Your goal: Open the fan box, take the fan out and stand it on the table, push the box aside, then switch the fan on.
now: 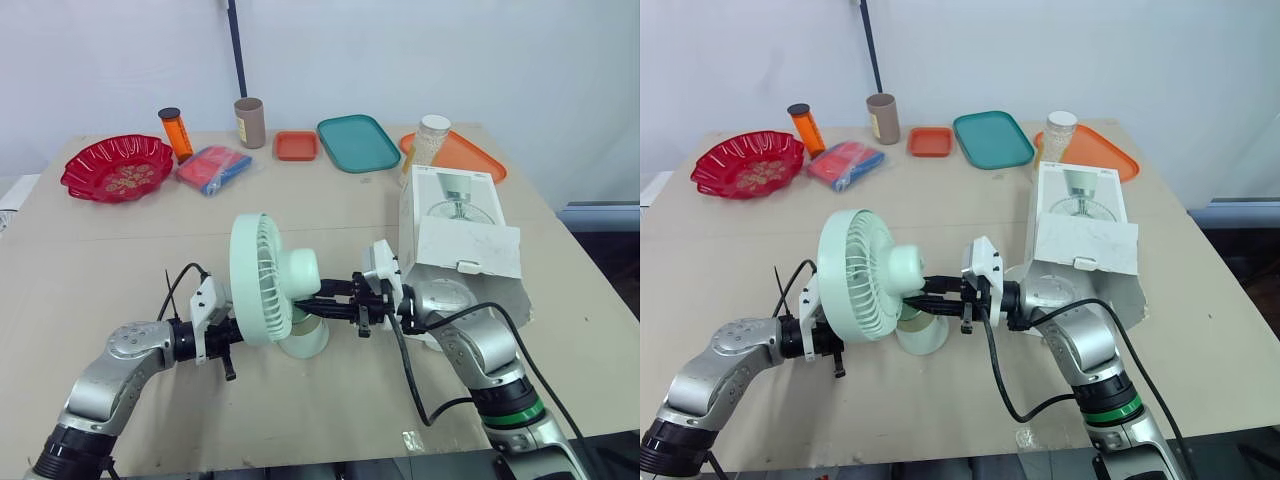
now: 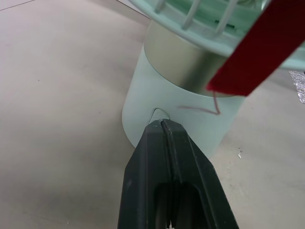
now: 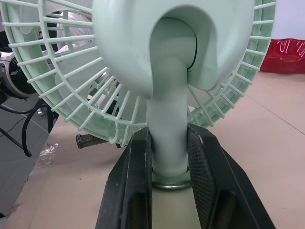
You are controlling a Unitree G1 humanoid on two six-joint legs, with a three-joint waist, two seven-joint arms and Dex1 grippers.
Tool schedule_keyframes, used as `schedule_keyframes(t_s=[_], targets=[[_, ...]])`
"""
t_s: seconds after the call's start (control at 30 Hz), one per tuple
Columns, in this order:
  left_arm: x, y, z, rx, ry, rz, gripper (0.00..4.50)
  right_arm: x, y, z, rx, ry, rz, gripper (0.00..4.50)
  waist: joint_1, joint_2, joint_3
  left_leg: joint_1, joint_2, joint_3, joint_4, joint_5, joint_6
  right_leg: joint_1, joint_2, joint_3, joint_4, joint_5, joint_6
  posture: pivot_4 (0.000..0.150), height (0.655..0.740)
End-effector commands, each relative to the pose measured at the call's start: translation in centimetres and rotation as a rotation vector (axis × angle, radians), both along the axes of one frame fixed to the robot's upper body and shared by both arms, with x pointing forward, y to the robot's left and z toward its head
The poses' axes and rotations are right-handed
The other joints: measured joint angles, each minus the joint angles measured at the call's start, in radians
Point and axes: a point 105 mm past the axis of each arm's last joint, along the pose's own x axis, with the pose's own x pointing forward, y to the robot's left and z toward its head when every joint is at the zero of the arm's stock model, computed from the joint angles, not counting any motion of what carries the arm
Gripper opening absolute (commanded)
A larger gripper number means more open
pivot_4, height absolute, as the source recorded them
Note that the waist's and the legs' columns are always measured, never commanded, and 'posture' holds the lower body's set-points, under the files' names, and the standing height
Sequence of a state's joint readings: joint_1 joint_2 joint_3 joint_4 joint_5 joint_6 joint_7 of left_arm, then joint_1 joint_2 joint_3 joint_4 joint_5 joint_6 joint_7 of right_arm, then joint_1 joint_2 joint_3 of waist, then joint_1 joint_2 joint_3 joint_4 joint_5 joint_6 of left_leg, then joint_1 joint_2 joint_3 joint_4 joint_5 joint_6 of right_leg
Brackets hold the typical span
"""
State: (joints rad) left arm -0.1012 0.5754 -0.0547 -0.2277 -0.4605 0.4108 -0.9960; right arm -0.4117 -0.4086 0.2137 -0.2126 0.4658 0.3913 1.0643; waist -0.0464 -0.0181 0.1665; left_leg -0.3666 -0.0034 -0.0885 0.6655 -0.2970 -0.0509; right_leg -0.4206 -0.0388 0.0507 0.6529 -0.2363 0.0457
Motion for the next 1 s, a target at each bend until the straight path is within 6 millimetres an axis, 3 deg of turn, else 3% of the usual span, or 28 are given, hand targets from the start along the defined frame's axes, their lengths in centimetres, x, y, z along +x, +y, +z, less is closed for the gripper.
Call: schedule_keyframes(t_s=[0.03, 0.53, 0.8, 1.0], targets=[[-1.0, -1.7, 0.9, -0.02, -0.033, -0.093, 0.01, -0.4, 0.5, -0.2, -0.017, 0.001, 0.02, 0.94, 0.0, 0.0, 0.0, 0.0, 0.0, 0.0, 0.0, 0.0, 0.0, 0.0, 0.0, 0.0, 0.0, 0.0, 0.0, 0.15, 0.74], [-1.0, -1.1, 1.0, -0.012, -0.046, -0.072, 0.01, -0.4, 0.3, -0.3, -0.024, 0.006, 0.02, 0.94, 0.0, 0.0, 0.0, 0.0, 0.0, 0.0, 0.0, 0.0, 0.0, 0.0, 0.0, 0.0, 0.0, 0.0, 0.0, 0.15, 0.74], [0.2, 2.9, 3.8, -0.038, -0.123, 0.122, 0.01, 0.1, -0.1, 0.1, -0.014, 0.004, 0.007, 0.94, -0.001, 0.0, 0.0, 0.001, 0.001, 0.0, 0.0, 0.0, 0.0, 0.0, 0.001, 0.0, 0.0, 0.0, 0.0, 0.15, 0.74], [-0.4, 5.6, 5.1, -0.049, -0.151, 0.269, 0.01, 0.5, -0.8, 0.7, 0.008, -0.001, -0.004, 0.94, 0.0, 0.0, 0.0, 0.001, 0.001, 0.0, 0.0, -0.001, 0.001, 0.0, 0.0, 0.0, 0.0, 0.0, 0.0, 0.15, 0.74]])
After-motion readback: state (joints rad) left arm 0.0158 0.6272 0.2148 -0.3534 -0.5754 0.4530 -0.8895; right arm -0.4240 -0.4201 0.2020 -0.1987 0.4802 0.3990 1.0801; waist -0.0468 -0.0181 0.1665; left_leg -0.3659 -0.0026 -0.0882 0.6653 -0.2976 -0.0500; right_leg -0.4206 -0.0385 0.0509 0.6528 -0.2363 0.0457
